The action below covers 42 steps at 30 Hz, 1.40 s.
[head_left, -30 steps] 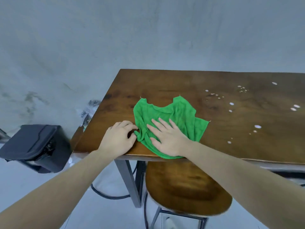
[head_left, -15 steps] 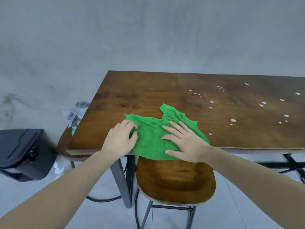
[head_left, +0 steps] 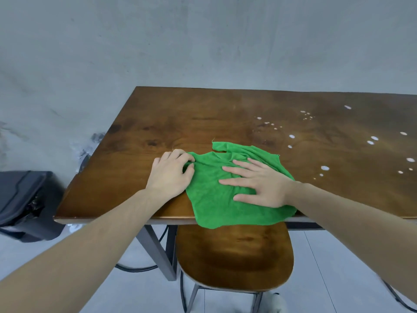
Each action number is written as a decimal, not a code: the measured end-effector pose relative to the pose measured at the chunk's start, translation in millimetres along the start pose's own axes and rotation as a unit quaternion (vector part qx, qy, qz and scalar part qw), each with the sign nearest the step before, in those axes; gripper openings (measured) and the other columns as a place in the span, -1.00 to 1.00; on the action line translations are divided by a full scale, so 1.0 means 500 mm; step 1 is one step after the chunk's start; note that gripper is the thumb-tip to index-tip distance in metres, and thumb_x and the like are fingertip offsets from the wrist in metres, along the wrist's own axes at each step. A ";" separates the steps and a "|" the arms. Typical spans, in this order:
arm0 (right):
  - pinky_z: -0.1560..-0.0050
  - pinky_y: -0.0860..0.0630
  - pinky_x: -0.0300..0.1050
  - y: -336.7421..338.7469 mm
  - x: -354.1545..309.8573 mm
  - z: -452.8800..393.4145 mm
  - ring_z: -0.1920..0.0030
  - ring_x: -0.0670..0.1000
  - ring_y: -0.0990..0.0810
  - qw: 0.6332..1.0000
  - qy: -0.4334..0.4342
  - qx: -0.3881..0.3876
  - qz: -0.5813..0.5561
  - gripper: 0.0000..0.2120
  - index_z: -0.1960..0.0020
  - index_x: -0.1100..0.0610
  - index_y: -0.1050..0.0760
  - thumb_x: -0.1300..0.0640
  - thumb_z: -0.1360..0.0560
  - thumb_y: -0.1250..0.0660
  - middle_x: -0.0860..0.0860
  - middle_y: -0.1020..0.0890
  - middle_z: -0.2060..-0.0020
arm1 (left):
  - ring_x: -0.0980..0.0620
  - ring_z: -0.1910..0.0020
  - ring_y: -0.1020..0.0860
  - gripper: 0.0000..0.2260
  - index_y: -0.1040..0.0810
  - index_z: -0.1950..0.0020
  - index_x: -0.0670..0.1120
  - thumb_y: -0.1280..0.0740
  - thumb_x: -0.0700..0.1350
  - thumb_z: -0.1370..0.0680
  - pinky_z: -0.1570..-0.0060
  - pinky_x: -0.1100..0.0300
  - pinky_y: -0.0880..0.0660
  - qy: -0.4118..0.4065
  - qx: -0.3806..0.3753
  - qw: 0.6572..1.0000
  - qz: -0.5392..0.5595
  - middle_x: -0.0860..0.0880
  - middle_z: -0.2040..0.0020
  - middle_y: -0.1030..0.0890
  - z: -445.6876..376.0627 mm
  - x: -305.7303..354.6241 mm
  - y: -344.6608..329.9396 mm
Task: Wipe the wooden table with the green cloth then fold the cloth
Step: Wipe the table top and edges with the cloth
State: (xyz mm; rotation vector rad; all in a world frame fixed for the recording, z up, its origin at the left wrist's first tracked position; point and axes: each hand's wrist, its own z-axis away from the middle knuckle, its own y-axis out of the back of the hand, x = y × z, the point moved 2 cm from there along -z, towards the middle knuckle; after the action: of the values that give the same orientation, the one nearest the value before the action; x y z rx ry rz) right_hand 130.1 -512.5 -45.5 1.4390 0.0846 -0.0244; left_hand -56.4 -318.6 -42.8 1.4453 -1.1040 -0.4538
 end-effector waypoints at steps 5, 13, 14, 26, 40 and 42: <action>-0.59 0.23 0.10 0.017 0.126 -0.076 -0.61 -0.09 0.16 1.000 -0.003 0.005 0.003 -0.45 -0.55 -0.41 0.03 -0.43 -0.59 0.12 -0.25 0.05 -0.61 | 0.01 -0.32 -0.37 -0.72 -0.51 -0.25 0.10 -0.11 0.08 -0.63 -0.29 -0.01 -0.21 0.031 0.002 0.999 0.007 0.14 -0.30 -0.46 -0.107 0.029 -0.042; -0.59 0.22 0.10 0.066 0.394 -0.280 -0.61 -0.07 0.15 1.000 0.001 -0.003 0.002 -0.39 -0.55 -0.42 0.05 -0.48 -0.52 0.23 -0.24 0.07 -0.61 | -0.04 -0.36 -0.37 -0.69 -0.47 -0.32 0.09 -0.10 0.08 -0.64 -0.34 -0.08 -0.20 0.125 0.032 0.991 0.020 0.10 -0.42 -0.36 -0.324 0.072 -0.104; -0.59 0.22 0.10 0.072 0.428 -0.309 -0.61 -0.06 0.14 1.000 0.004 -0.003 0.002 -0.40 -0.55 -0.42 0.05 -0.48 -0.53 0.22 -0.24 0.07 -0.61 | -0.04 -0.38 -0.35 -0.67 -0.45 -0.35 0.10 -0.09 0.10 -0.64 -0.36 -0.08 -0.18 0.138 0.037 0.990 0.014 0.09 -0.45 -0.34 -0.343 0.077 -0.114; -0.59 0.12 0.12 0.129 0.664 -0.570 -0.62 -0.02 0.05 1.000 0.024 -0.009 -0.002 -0.33 -0.56 -0.38 0.03 -0.50 -0.49 0.25 -0.21 0.03 -0.62 | 0.10 -0.51 -0.13 -0.53 -0.20 -0.49 0.29 -0.02 0.33 -0.58 -0.47 -0.06 -0.01 0.163 -0.010 0.984 -0.067 0.23 -0.52 -0.22 -0.381 0.074 -0.135; -0.54 0.00 0.13 0.105 0.788 -0.399 -0.58 0.04 -0.07 0.990 -0.135 0.042 0.013 -0.46 -0.59 -0.30 -0.02 -0.32 -0.63 0.13 -0.16 -0.09 -0.62 | 0.09 -0.54 -0.06 -0.45 -0.20 -0.50 0.30 0.11 0.38 -0.54 -0.49 -0.08 0.05 0.173 -0.047 0.981 -0.079 0.23 -0.54 -0.19 -0.385 0.080 -0.134; -0.54 0.03 0.10 0.111 0.771 -0.412 -0.59 0.06 -0.04 0.993 -0.110 0.034 0.025 -0.46 -0.61 -0.25 0.01 -0.28 -0.65 0.12 -0.14 -0.04 -0.63 | 0.09 -0.54 -0.06 -0.45 -0.19 -0.49 0.31 0.12 0.38 -0.53 -0.49 -0.08 0.05 0.175 -0.046 0.980 -0.080 0.23 -0.54 -0.19 -0.385 0.079 -0.131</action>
State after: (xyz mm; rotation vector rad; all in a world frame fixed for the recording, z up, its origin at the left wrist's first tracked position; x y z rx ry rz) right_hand 509.1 -288.0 -45.3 1.4971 -0.1355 -0.1453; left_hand 140.5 -255.1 -47.5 1.4705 -0.6815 -0.3423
